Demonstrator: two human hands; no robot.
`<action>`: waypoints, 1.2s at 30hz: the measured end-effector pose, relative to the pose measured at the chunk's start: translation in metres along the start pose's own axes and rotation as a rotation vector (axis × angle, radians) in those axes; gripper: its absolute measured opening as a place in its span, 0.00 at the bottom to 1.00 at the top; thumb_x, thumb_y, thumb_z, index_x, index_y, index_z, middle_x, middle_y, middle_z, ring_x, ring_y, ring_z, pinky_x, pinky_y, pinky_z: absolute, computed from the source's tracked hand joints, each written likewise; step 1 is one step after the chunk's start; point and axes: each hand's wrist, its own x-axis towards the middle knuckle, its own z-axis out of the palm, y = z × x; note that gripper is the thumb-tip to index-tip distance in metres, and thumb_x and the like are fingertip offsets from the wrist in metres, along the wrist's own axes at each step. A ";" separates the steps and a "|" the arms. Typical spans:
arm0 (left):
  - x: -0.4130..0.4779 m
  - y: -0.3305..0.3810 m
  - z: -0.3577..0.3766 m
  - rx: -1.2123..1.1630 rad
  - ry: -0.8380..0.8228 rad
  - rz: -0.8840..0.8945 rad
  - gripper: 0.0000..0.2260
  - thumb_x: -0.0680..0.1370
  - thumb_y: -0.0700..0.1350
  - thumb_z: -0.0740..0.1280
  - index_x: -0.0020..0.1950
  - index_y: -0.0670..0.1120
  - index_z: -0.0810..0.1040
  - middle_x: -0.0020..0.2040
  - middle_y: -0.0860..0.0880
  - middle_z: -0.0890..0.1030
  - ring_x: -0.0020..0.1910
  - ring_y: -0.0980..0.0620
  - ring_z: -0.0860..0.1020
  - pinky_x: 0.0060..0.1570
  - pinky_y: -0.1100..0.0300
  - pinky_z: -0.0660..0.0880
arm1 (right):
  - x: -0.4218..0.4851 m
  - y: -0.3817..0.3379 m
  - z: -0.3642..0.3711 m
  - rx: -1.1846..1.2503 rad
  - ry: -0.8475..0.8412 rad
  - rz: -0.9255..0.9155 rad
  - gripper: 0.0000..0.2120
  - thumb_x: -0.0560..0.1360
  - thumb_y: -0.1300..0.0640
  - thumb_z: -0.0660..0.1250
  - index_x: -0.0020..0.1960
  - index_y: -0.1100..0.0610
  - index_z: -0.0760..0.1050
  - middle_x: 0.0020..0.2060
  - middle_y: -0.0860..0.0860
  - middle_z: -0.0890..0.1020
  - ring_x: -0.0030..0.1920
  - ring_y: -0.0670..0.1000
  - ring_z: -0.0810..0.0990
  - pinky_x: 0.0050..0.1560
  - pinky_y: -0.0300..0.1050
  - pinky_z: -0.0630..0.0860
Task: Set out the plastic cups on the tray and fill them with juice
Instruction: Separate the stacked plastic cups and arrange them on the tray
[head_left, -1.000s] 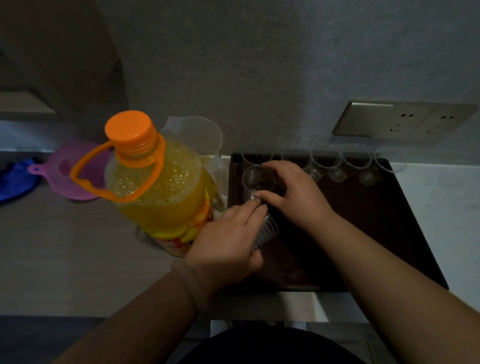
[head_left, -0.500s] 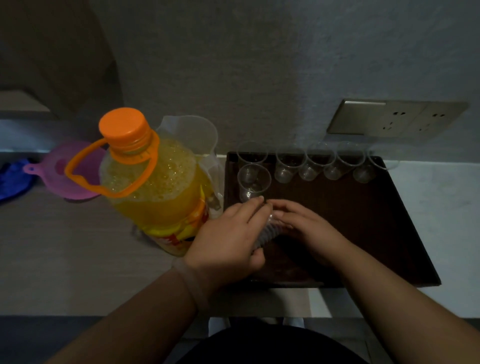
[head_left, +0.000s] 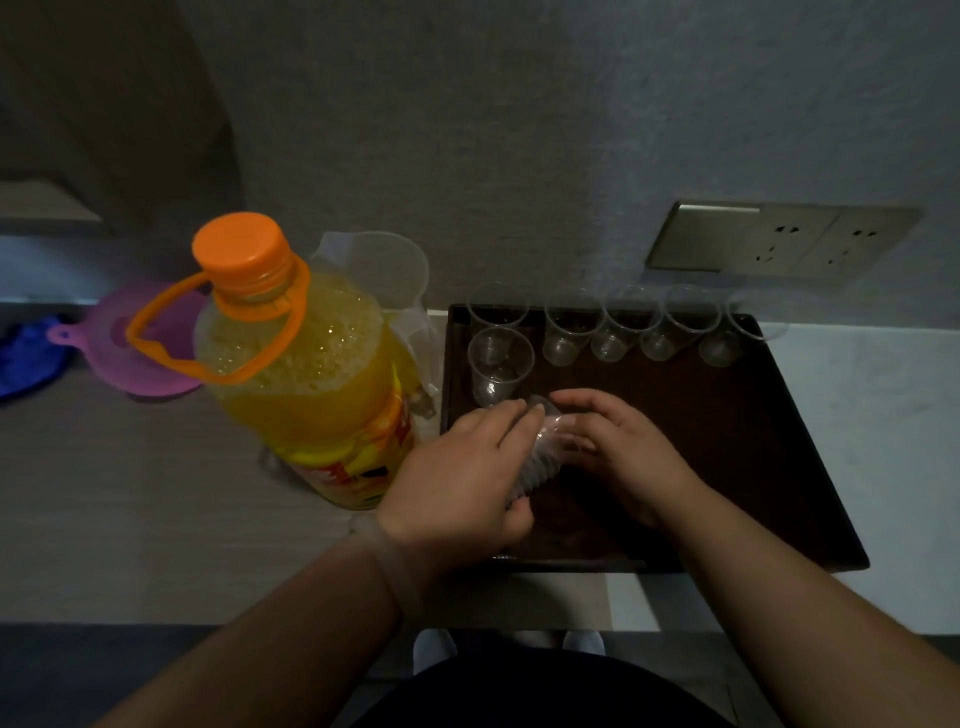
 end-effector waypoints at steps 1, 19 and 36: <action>0.001 0.000 0.000 0.005 -0.002 -0.007 0.35 0.77 0.55 0.61 0.78 0.53 0.46 0.77 0.53 0.52 0.73 0.54 0.56 0.61 0.62 0.67 | 0.000 -0.002 -0.003 0.025 0.042 -0.012 0.13 0.77 0.66 0.62 0.60 0.59 0.74 0.46 0.56 0.82 0.43 0.47 0.82 0.43 0.38 0.80; 0.010 0.008 0.008 0.018 -0.015 -0.009 0.35 0.77 0.55 0.60 0.78 0.54 0.46 0.78 0.54 0.50 0.75 0.54 0.53 0.64 0.61 0.65 | 0.009 -0.023 -0.026 -0.877 0.288 -0.503 0.23 0.70 0.52 0.74 0.62 0.49 0.72 0.50 0.40 0.78 0.51 0.39 0.77 0.52 0.35 0.73; 0.015 0.011 0.009 0.039 -0.014 -0.057 0.35 0.76 0.55 0.61 0.78 0.54 0.47 0.78 0.54 0.51 0.74 0.54 0.54 0.62 0.60 0.67 | 0.028 -0.027 -0.019 -1.109 0.277 -0.503 0.27 0.71 0.49 0.72 0.67 0.52 0.69 0.59 0.49 0.78 0.59 0.49 0.76 0.53 0.38 0.69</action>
